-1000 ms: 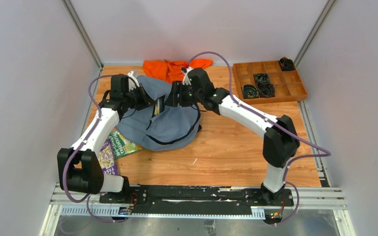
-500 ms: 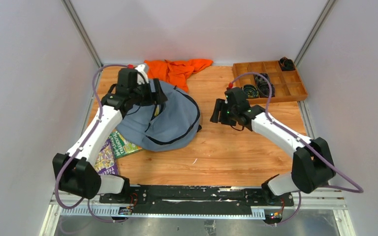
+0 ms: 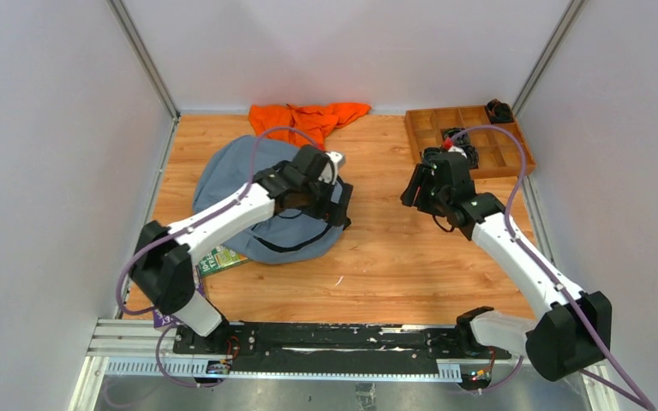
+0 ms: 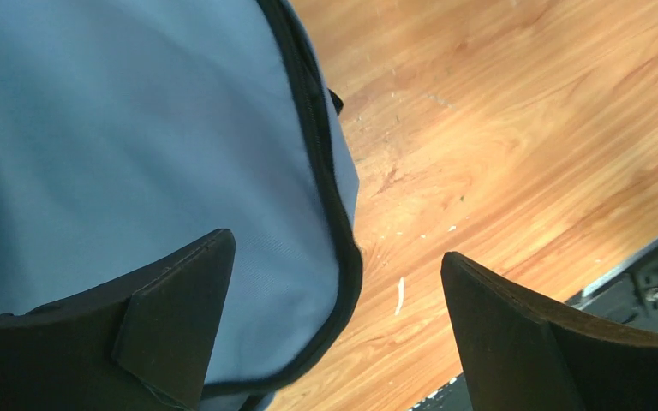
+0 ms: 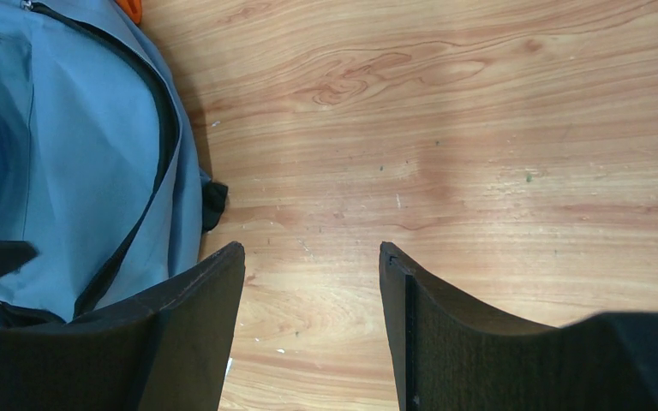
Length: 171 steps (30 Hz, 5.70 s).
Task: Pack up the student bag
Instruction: Adjust the student bag at the center of the board, then move the stationery to the center of the board, then pick up the stationery from the center of the board.
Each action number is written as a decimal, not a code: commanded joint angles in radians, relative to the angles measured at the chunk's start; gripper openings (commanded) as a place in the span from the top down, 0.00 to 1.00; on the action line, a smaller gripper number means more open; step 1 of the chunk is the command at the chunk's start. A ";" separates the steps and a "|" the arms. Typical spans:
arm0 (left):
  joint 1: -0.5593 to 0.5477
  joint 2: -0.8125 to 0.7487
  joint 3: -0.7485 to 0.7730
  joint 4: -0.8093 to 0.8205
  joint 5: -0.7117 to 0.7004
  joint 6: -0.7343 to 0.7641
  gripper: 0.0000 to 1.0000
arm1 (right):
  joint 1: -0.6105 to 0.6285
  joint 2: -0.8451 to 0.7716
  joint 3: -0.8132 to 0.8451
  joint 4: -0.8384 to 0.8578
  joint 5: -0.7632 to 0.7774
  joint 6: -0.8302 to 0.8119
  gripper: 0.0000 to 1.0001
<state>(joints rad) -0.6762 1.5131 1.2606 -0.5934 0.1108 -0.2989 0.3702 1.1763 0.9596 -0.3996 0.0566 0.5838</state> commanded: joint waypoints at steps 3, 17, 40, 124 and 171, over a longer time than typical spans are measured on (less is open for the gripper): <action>-0.091 0.170 0.058 0.004 -0.150 -0.001 0.00 | -0.014 -0.049 -0.045 -0.048 0.043 -0.017 0.37; -0.109 0.300 0.200 -0.105 -0.491 -0.012 0.99 | -0.014 0.015 -0.039 -0.031 -0.011 0.010 0.39; 0.409 -0.172 0.229 -0.040 -0.033 -0.064 1.00 | 0.373 0.647 0.452 0.047 -0.059 -0.040 0.40; 0.064 -0.071 0.005 0.313 0.322 -0.164 0.46 | 0.124 0.066 -0.224 0.005 0.236 -0.001 1.00; 0.133 0.030 0.140 -0.074 -0.270 0.059 0.22 | -0.195 0.444 -0.108 -0.053 -0.022 -0.187 0.47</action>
<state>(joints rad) -0.5476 1.5558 1.4158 -0.6834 -0.1749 -0.2436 0.1883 1.5513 0.8658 -0.4824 0.0330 0.4080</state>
